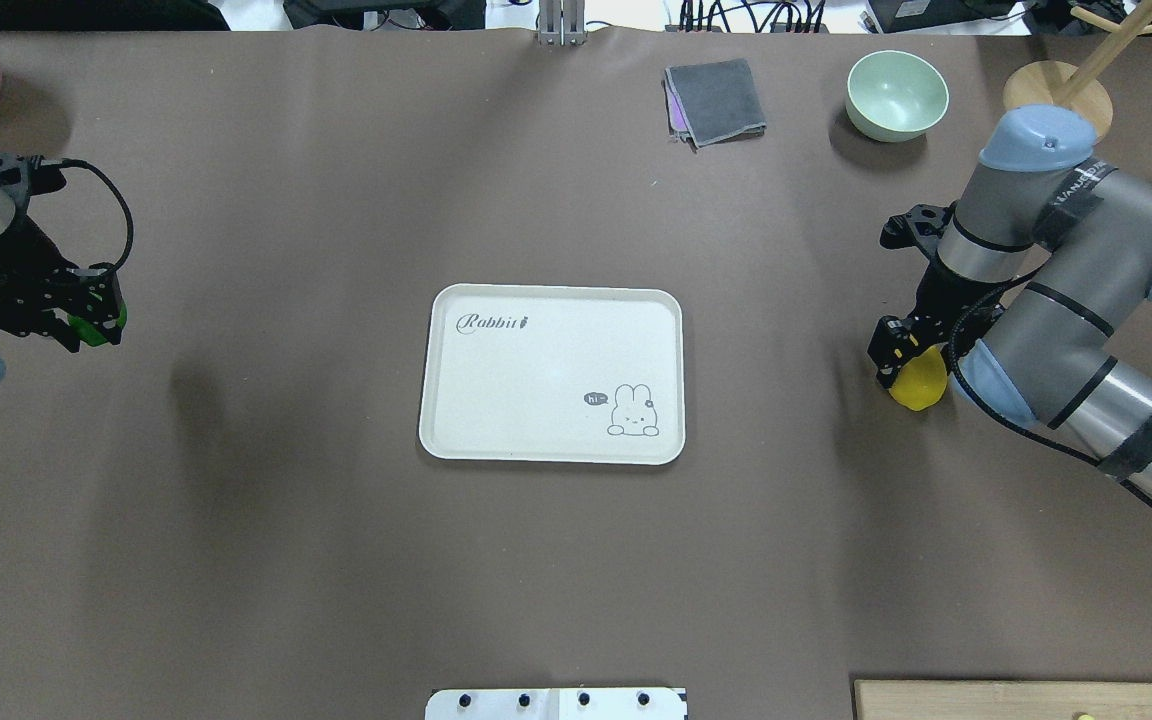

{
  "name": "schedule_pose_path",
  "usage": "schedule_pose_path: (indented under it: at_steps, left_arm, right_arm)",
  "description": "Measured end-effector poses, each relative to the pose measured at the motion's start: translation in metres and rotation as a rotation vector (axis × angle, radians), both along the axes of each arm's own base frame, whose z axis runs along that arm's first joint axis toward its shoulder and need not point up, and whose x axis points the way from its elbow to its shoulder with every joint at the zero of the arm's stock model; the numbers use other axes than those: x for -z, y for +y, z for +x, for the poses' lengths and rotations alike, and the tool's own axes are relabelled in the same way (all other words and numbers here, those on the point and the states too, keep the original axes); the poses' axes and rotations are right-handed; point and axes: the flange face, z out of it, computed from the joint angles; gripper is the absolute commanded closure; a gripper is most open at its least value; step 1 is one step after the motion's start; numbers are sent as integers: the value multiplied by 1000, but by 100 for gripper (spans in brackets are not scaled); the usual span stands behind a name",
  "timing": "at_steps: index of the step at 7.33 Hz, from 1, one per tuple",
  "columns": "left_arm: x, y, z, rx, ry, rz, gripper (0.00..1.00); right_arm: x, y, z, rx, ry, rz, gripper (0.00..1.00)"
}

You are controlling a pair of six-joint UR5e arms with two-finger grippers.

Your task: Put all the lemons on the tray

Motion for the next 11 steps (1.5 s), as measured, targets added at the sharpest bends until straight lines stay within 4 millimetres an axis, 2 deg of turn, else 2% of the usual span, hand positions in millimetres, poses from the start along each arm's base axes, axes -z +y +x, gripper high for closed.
schedule_pose_path:
  at_steps: [1,3,4,6,8,9,11]
  left_arm:
    - [27,3,-4,3,2,2,100]
    - [106,-3,1,6,-1,-1,100]
    - [143,-9,9,7,0,-2,100]
    - [197,-12,49,19,3,-35,100]
    - [230,-1,100,32,-4,-83,100]
    - [241,8,123,56,-9,-97,100]
    - [249,21,165,129,-1,-146,100]
  right_arm:
    - [6,-2,0,1,-15,-1,93]
    - [26,-13,4,-13,-44,20,93]
    - [49,-24,8,-29,-69,52,92]
    - [107,-43,9,-45,-148,175,92]
    - [147,-58,-7,-39,-246,341,92]
    - [165,-61,-21,-29,-280,396,92]
    - [191,-67,-49,-25,-293,414,91]
